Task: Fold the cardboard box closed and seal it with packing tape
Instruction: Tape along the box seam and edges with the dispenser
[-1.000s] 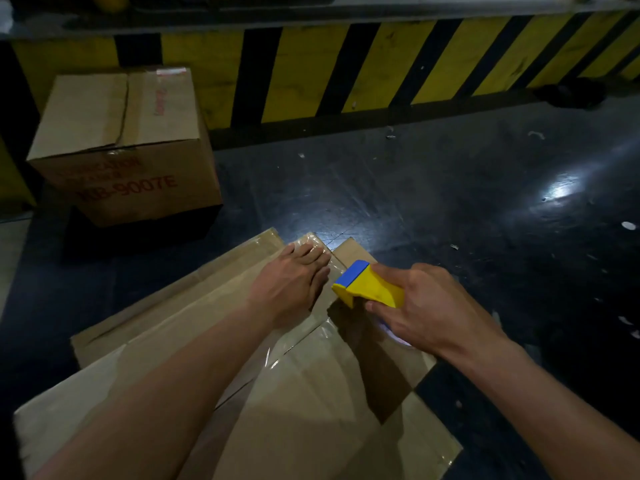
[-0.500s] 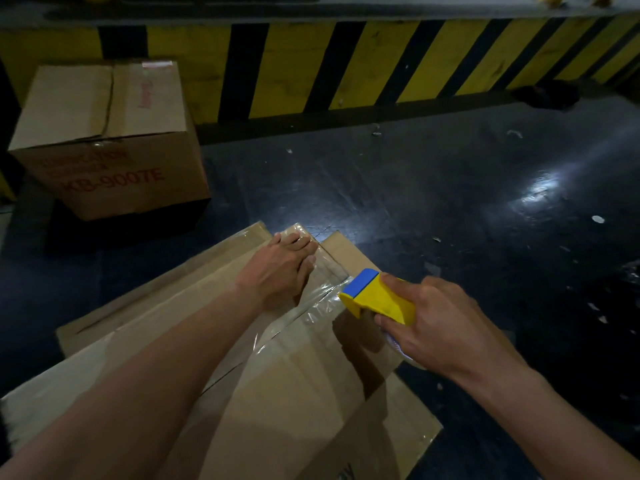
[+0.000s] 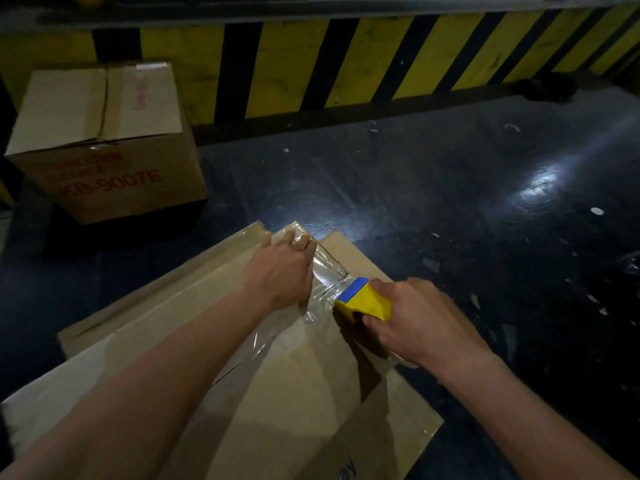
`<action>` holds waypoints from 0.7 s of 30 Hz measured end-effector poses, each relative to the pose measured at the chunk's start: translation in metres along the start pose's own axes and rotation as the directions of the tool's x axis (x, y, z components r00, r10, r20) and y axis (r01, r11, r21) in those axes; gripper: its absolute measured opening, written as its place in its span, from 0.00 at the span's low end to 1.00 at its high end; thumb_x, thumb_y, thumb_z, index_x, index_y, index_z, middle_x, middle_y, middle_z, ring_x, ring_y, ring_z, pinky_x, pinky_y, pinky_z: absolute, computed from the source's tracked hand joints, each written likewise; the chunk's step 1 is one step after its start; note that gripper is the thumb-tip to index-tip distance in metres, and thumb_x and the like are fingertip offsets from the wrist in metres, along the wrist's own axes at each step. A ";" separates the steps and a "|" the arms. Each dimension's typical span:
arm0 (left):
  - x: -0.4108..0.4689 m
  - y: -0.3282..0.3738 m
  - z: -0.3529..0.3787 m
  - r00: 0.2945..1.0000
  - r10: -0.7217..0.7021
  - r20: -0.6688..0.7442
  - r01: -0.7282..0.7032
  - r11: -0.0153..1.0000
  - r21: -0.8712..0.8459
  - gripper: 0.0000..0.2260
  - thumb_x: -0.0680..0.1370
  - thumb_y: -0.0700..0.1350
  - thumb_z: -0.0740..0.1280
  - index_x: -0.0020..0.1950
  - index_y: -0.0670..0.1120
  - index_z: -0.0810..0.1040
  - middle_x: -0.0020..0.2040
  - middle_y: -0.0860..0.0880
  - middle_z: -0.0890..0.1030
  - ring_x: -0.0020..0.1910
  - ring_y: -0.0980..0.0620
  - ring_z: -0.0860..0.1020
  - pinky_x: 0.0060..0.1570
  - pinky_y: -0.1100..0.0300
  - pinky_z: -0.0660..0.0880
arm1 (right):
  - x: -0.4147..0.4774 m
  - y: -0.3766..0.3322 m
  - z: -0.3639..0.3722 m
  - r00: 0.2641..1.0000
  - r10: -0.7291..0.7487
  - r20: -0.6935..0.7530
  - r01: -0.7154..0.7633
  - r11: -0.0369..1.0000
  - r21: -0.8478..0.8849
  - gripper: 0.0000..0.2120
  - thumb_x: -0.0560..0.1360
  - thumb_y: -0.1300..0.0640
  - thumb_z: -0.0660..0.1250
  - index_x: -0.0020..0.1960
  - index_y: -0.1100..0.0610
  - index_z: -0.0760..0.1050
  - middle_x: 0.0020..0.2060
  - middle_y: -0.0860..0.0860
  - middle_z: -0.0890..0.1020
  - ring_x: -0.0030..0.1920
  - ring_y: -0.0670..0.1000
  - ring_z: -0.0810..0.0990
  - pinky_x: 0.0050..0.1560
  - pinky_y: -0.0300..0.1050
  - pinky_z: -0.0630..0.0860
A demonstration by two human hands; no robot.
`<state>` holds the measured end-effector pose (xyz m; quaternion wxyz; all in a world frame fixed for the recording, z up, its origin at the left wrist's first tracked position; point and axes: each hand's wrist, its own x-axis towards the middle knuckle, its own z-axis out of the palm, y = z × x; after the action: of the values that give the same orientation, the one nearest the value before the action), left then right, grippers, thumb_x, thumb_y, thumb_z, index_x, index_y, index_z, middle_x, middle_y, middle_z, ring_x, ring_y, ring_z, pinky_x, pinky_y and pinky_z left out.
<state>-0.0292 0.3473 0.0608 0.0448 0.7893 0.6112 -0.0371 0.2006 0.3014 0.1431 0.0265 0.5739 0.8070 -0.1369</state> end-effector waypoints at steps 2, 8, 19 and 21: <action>-0.005 0.011 0.002 1.000 0.014 0.019 -0.015 0.999 0.032 0.32 0.81 0.55 0.62 0.81 0.44 0.58 0.81 0.45 0.63 0.80 0.44 0.59 0.76 0.41 0.54 | -0.001 0.001 0.001 1.000 -0.001 0.002 0.001 1.000 0.009 0.26 0.74 0.39 0.66 0.69 0.44 0.68 0.48 0.52 0.76 0.46 0.55 0.79 0.45 0.49 0.77; -0.020 0.033 0.029 1.000 0.006 -0.019 -0.008 0.996 -0.090 0.31 0.84 0.59 0.38 0.84 0.45 0.48 0.84 0.42 0.50 0.82 0.44 0.45 0.79 0.45 0.44 | -0.002 0.002 0.000 1.000 -0.012 -0.010 0.012 1.000 0.016 0.26 0.74 0.37 0.64 0.69 0.42 0.67 0.45 0.52 0.74 0.45 0.55 0.78 0.43 0.49 0.76; -0.016 0.040 0.018 0.996 -0.062 0.066 0.064 0.998 -0.025 0.30 0.85 0.58 0.41 0.83 0.44 0.42 0.84 0.42 0.44 0.82 0.43 0.41 0.79 0.42 0.42 | -0.030 0.012 -0.002 1.000 0.002 0.007 -0.002 1.000 -0.018 0.26 0.74 0.38 0.64 0.70 0.43 0.67 0.42 0.51 0.69 0.44 0.57 0.78 0.40 0.47 0.73; -0.016 0.052 0.014 0.996 -0.073 0.047 0.073 0.997 -0.011 0.29 0.86 0.54 0.45 0.83 0.41 0.45 0.83 0.41 0.47 0.82 0.41 0.45 0.79 0.42 0.45 | -0.025 0.008 0.000 1.000 0.010 -0.008 -0.010 0.999 -0.048 0.23 0.74 0.39 0.64 0.67 0.44 0.69 0.43 0.50 0.69 0.44 0.57 0.78 0.38 0.47 0.70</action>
<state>0.0167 0.3170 0.0496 0.0627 0.7652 0.6386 -0.0531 0.2168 0.2810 0.1467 0.0378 0.5777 0.8072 -0.1154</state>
